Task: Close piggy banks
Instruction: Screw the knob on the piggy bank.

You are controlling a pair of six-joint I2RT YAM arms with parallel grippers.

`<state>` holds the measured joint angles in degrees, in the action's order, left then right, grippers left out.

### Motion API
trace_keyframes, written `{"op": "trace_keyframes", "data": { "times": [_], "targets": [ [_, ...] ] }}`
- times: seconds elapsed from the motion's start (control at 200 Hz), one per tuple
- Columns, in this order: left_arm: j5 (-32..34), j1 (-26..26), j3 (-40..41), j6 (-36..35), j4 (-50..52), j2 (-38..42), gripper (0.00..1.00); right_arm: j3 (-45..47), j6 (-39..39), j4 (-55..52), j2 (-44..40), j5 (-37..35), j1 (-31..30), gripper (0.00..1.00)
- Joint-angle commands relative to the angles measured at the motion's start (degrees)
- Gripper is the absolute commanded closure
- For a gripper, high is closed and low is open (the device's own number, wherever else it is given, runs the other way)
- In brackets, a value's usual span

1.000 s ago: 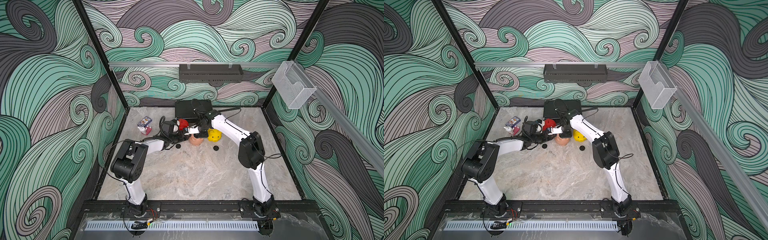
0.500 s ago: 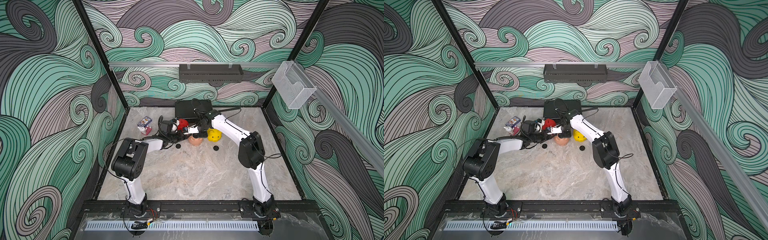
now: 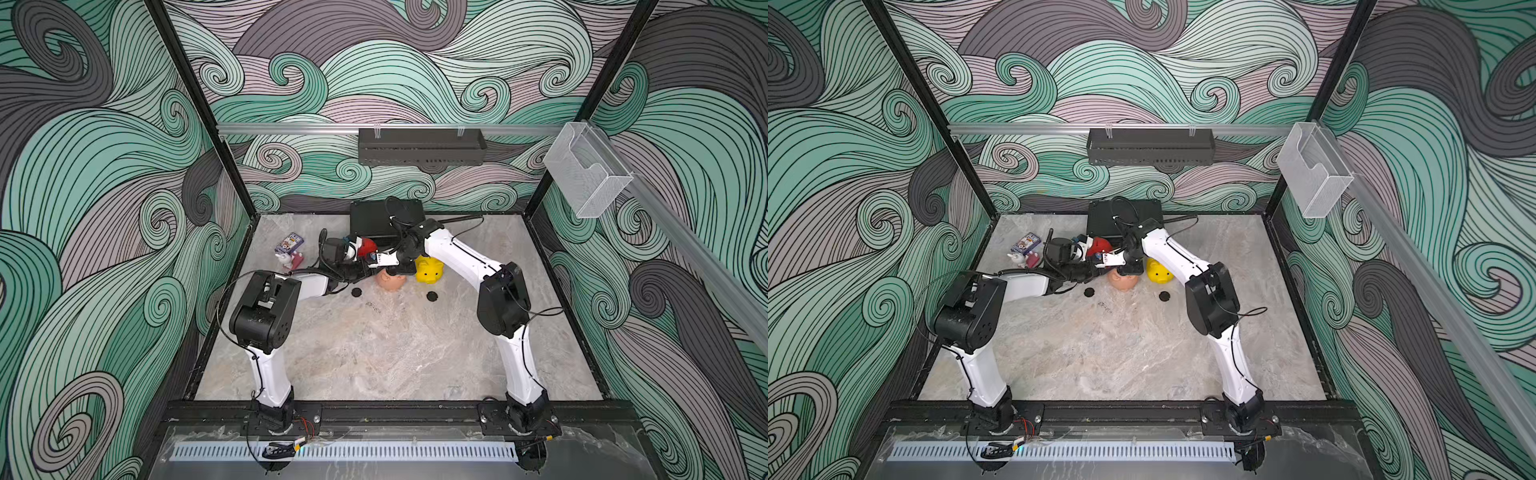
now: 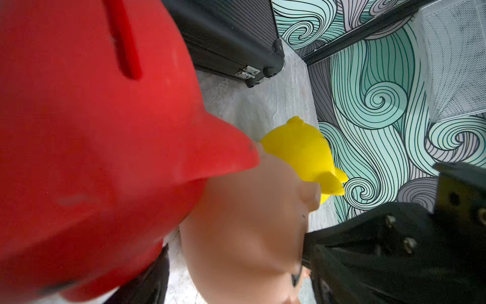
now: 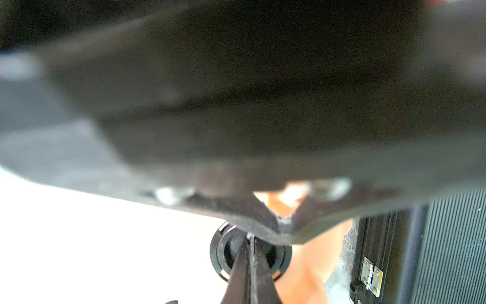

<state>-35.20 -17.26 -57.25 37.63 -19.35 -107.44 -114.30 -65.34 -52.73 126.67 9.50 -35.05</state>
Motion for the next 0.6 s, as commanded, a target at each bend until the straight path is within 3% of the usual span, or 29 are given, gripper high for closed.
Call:
{"op": "trace_keyframes", "data": {
  "times": [0.0, 0.595],
  "targets": [
    [-0.92, 0.98, -2.73, 1.14, -3.17, -0.38, 0.17, 1.44, 0.3, -3.32, 1.69, 0.22, 0.85, 1.0],
    [-0.75, 1.26, -5.41, 0.96, -1.38, -1.84, 0.18, 1.23, 0.38, -3.39, 2.11, 0.17, 0.8, 1.0]
  ]
}}
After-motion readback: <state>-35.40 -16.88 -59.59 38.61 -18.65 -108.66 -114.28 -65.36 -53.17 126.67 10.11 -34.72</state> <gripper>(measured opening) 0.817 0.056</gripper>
